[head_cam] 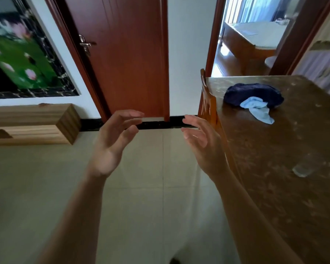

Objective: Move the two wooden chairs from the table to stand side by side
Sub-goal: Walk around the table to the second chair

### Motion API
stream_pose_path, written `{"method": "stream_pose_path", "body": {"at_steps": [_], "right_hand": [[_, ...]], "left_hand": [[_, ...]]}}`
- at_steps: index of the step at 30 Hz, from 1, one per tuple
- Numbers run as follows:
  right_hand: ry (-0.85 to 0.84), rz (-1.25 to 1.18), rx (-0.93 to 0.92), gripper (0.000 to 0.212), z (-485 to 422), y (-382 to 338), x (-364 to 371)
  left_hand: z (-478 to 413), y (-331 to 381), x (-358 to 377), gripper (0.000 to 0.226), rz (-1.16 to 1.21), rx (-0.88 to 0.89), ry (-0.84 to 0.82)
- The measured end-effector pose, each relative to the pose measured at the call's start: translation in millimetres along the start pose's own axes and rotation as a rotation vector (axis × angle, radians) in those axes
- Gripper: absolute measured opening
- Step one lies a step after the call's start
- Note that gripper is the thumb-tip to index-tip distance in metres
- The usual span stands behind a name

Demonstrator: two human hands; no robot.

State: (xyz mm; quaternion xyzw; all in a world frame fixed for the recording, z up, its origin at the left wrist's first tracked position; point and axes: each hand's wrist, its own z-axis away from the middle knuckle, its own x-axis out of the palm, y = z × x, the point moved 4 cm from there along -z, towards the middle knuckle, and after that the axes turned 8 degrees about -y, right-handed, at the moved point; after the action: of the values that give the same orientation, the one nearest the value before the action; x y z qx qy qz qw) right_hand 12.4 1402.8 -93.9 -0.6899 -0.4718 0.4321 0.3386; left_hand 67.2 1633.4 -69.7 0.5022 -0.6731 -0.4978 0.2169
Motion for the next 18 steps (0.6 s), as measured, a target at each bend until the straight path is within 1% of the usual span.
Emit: {"method": "stream_pose_path", "body": {"at_steps": [2, 6, 8, 11, 13, 16, 18], "right_hand": [[0.010, 0.031, 0.007, 0.049, -27.1, 7.2, 5.4], [-0.011, -0.008, 0.158, 0.041, -81.5, 44.0, 22.8], [0.009, 0.035, 0.198, 0.044, -110.3, 65.5, 36.6], [0.078, 0.069, 0.240, 0.052, -159.6, 91.6, 58.8], [0.129, 0.084, 0.263, 0.052, -197.1, 107.4, 71.9], [0.198, 0.105, 0.278, 0.052, -250.1, 111.4, 87.0], [0.278, 0.121, 0.254, 0.062, -280.7, 108.1, 95.2]], "left_hand": [[-26.1, -16.6, -14.5, 0.031, 0.008, -0.007, -0.028], [-81.6, -57.4, -41.9, 0.032, 0.040, 0.010, -0.067], [-111.5, -83.8, -58.2, 0.030, 0.043, 0.011, -0.101], [-159.0, -126.2, -88.9, 0.028, 0.051, 0.035, -0.146], [-193.8, -153.9, -113.9, 0.029, 0.065, 0.042, -0.180], [-243.5, -185.8, -148.4, 0.032, 0.112, 0.026, -0.245], [-282.2, -202.4, -167.4, 0.032, 0.138, 0.021, -0.297]]}}
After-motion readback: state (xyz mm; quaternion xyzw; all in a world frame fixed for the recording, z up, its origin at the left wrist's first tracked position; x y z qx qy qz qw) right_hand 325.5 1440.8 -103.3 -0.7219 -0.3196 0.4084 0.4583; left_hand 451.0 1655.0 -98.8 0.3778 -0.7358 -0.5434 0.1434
